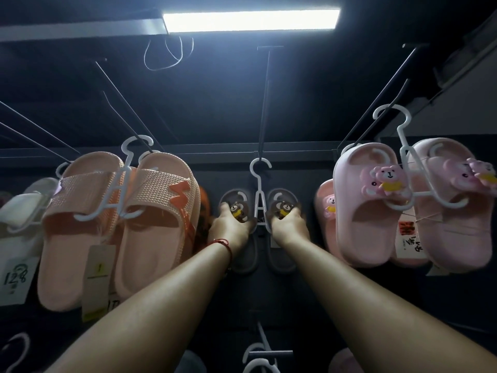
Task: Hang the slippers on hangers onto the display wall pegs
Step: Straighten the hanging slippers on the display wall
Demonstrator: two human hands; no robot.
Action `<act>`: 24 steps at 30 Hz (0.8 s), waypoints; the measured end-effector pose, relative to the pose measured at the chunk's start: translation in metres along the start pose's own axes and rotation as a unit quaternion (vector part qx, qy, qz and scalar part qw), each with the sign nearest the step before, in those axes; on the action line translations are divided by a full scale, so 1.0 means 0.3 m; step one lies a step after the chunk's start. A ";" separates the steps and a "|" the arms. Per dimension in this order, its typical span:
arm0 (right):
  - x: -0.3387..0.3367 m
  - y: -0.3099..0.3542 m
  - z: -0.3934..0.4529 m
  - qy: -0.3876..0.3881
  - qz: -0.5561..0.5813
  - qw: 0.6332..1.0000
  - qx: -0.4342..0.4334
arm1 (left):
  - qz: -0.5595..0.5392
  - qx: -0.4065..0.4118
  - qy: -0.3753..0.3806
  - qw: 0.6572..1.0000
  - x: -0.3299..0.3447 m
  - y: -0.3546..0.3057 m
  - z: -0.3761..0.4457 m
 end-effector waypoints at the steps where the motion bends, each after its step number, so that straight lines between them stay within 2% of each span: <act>1: -0.003 0.000 -0.005 0.005 -0.003 1.000 -0.003 | 0.011 -0.002 -0.004 1.000 -0.004 -0.003 -0.006; 6: -0.032 0.016 -0.043 0.021 -0.058 0.998 -0.028 | 0.084 0.023 -0.021 0.996 -0.035 -0.028 -0.047; 11: -0.088 0.057 -0.105 0.047 -0.150 0.984 -0.088 | 0.187 0.096 -0.010 0.978 -0.073 -0.050 -0.142; 15: -0.117 0.122 -0.182 0.070 -0.238 0.955 -0.164 | 0.250 0.165 0.009 0.954 -0.113 -0.079 -0.240; 20: -0.163 0.179 -0.286 0.127 -0.274 0.928 -0.217 | 0.298 0.251 0.050 0.920 -0.199 -0.143 -0.370; 24: -0.236 0.202 -0.394 0.165 -0.270 0.915 -0.249 | 0.374 0.308 0.032 0.874 -0.309 -0.171 -0.472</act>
Point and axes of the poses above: each hand's wrist, its own z-axis towards the middle knuckle, its own x-axis out of the palm, y = z × x, the point moved 7 cm from there along z, towards the middle knuckle, and after that the axes turned 3 degrees about -x, right-handed, at the moved point
